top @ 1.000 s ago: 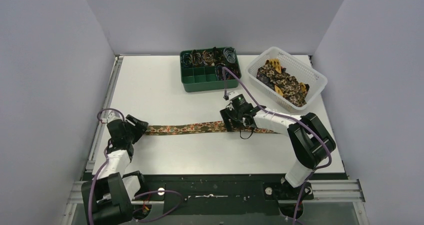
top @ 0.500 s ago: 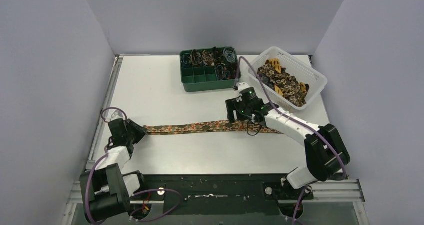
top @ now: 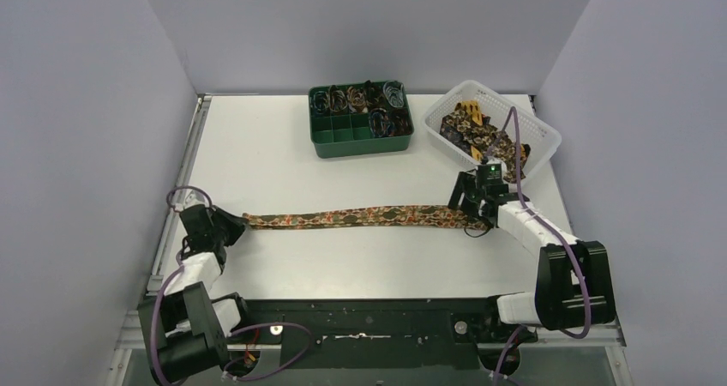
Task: Roll the ties
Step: Flatten out the tie at the center of the board.
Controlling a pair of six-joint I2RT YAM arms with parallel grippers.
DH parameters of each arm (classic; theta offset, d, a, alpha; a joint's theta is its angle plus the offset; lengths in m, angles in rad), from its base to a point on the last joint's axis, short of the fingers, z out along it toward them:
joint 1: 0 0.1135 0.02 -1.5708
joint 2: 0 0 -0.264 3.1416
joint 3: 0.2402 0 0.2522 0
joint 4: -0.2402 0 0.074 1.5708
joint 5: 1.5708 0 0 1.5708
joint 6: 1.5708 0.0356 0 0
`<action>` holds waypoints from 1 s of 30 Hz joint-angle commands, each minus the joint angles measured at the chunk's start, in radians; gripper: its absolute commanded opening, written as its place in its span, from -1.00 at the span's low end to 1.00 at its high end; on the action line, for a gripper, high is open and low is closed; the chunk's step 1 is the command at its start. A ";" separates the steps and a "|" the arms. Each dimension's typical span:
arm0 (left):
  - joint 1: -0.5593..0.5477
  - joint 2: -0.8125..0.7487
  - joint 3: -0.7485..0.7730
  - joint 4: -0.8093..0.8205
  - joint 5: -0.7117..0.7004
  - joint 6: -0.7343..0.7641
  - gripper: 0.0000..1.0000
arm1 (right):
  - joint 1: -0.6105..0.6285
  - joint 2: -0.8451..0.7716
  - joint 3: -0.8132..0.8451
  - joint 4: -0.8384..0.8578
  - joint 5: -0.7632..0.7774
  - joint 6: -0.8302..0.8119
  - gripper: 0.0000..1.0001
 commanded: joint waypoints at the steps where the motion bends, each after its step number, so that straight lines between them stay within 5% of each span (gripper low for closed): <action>1: 0.053 -0.043 0.013 0.023 0.080 -0.027 -1.00 | -0.044 -0.049 -0.027 0.009 0.096 0.037 0.46; 30: 0.191 -0.055 -0.102 0.159 0.220 -0.142 -1.00 | -0.092 0.131 0.025 0.104 0.197 0.028 0.48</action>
